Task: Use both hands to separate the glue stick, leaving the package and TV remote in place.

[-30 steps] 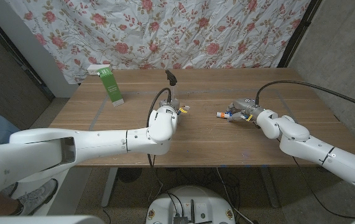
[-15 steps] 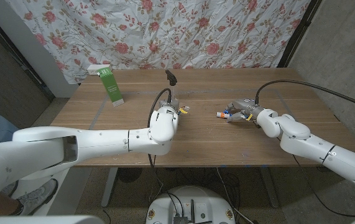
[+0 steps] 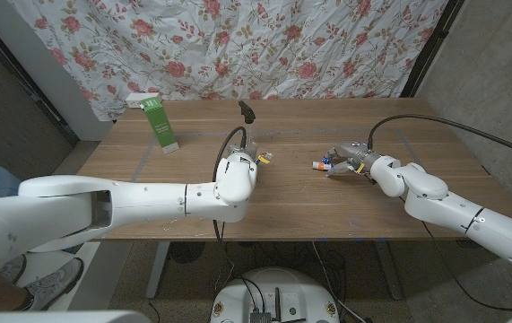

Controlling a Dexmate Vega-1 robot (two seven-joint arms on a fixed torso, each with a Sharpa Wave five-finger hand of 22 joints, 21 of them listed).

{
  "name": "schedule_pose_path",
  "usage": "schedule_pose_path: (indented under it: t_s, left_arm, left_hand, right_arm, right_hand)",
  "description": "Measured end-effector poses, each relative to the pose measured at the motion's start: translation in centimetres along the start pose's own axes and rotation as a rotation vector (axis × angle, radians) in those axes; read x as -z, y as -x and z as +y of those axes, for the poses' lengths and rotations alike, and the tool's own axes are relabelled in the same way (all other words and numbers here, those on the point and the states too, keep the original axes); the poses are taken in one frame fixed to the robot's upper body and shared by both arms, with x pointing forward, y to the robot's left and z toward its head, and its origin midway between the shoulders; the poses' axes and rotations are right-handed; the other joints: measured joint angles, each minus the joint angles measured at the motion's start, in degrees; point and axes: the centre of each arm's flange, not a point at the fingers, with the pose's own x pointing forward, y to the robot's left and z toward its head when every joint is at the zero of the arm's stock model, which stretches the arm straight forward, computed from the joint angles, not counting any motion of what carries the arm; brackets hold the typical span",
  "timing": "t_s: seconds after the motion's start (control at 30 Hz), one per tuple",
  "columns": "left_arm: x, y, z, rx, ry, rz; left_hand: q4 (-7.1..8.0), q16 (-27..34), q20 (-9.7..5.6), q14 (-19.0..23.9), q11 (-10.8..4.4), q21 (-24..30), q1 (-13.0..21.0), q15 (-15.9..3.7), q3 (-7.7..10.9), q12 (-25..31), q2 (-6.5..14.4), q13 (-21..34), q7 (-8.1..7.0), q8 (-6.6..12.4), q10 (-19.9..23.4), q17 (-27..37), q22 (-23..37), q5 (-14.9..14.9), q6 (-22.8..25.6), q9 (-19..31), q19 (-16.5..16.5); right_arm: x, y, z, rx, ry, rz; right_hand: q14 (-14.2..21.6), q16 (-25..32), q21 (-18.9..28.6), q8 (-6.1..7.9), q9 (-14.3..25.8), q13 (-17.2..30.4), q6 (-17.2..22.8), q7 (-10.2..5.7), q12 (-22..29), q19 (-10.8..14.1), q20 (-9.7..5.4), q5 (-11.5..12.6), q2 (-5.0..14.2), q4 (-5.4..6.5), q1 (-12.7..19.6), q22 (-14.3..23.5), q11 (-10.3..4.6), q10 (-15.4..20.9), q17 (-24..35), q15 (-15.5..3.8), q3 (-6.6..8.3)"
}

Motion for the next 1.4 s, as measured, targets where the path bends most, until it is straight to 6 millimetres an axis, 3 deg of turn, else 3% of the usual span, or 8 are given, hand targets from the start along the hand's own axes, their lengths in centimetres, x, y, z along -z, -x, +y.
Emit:
schedule_pose_path:
  t_s: [0.2, 0.5, 0.83, 1.0, 1.13, 1.4]
  left_arm:
    - [0.0, 0.3, 0.1, 0.003, -0.005, 0.003]
    - [-0.1, 0.8, 0.3, -0.002, -0.015, 0.006]
    - [-0.1, 1.4, 0.6, -0.006, -0.022, 0.011]
    - [0.2, 1.7, 0.8, -0.012, -0.013, 0.012]
    - [0.5, 2.0, 0.8, -0.017, 0.004, 0.011]
    - [1.2, 2.2, 0.6, -0.034, 0.052, -0.010]
  left_hand:
    - [0.01, 0.0, 0.03, -1.2, 0.18, 0.0, -1.1, 0.15, -0.96, 0.0, -1.1, 0.0, -0.11, 0.00, -2.3, 0.0, 0.0, 0.0, -2.2, -0.3, -1.2]
    - [0.16, 0.0, 0.00, -3.3, 0.62, -0.2, -2.2, 0.21, -1.59, 0.0, -1.6, -0.1, 0.10, -0.23, -7.0, 0.0, 0.0, 0.0, -6.2, -0.3, -3.5]
    - [0.41, -0.2, 0.18, -6.7, 2.86, -0.8, -3.6, 1.57, -2.30, 0.0, -1.4, -0.1, 0.51, -0.23, -13.1, 0.0, -0.3, 0.0, -9.9, -0.3, -7.8]
    - [0.63, -0.2, 0.11, -8.0, 3.37, -0.8, -4.5, 1.38, -2.52, 0.0, -1.5, -0.4, 0.11, -0.23, -15.9, 0.0, -0.3, 0.0, -11.7, -0.5, -9.7]
    - [0.74, -0.2, 0.20, -8.3, 3.47, -0.8, -5.3, 1.10, -2.94, 0.0, -1.7, -0.4, 0.42, -0.23, -16.8, 0.0, -0.3, 0.0, -12.5, -0.5, -9.8]
    - [1.04, -0.2, 0.20, -9.2, 4.53, -0.8, -7.1, 0.88, -3.72, 0.0, -2.3, -0.4, 1.14, -0.23, -20.3, 0.0, -0.5, 0.0, -14.8, -0.5, -10.4]
  right_arm:
    - [0.0, 0.0, 0.0, -0.001, 0.000, 0.000]
    - [0.1, 0.2, 0.1, -0.009, -0.003, -0.004]
    - [0.1, 0.5, 0.1, -0.012, -0.012, -0.014]
    - [0.2, 0.7, 0.0, -0.013, -0.017, -0.020]
    - [0.2, 0.8, -0.1, -0.014, -0.022, -0.026]
    - [0.3, 1.0, -0.2, -0.019, -0.049, -0.046]
  right_hand:
    - [0.0, 0.0, 0.0, 0.00, 0.0, 0.0, -0.4, -0.31, 0.0, 0.0, 0.00, 0.2, 0.48, 0.24, -0.6, 0.0, 0.72, -0.7, 0.0, -0.03, -0.24]
    - [-2.1, -1.1, 0.0, -0.45, 0.0, 0.0, -4.6, -0.15, 0.0, -0.7, 0.73, 1.0, -0.74, 0.79, -2.6, 0.0, 2.06, -4.1, 0.3, 0.00, -0.79]
    - [-4.9, -2.8, 0.0, -1.05, -0.3, 0.0, -12.1, 0.35, -0.3, -1.2, 1.16, 3.4, -2.52, 2.18, -8.4, 0.0, 4.29, -9.8, 0.3, -0.09, -2.81]
    - [-7.1, -4.0, 0.0, -1.05, -0.3, 0.0, -16.3, 1.29, -0.5, -2.5, 1.64, 4.8, -2.08, 2.79, -10.5, 0.0, 5.16, -13.4, 0.3, 1.31, -3.89]
    - [-8.7, -4.7, 0.0, -1.04, -0.3, 0.0, -19.3, 1.84, -0.5, -3.5, 2.26, 5.7, -2.98, 3.54, -13.1, 0.0, 5.56, -15.6, 0.3, 2.78, -5.13]
    - [-13.1, -6.6, -0.2, -1.04, -0.6, -0.3, -24.9, 3.18, -0.5, -6.8, 3.49, 6.8, -1.97, 6.60, -20.1, 0.0, 7.64, -22.2, 0.1, 5.76, -8.19]
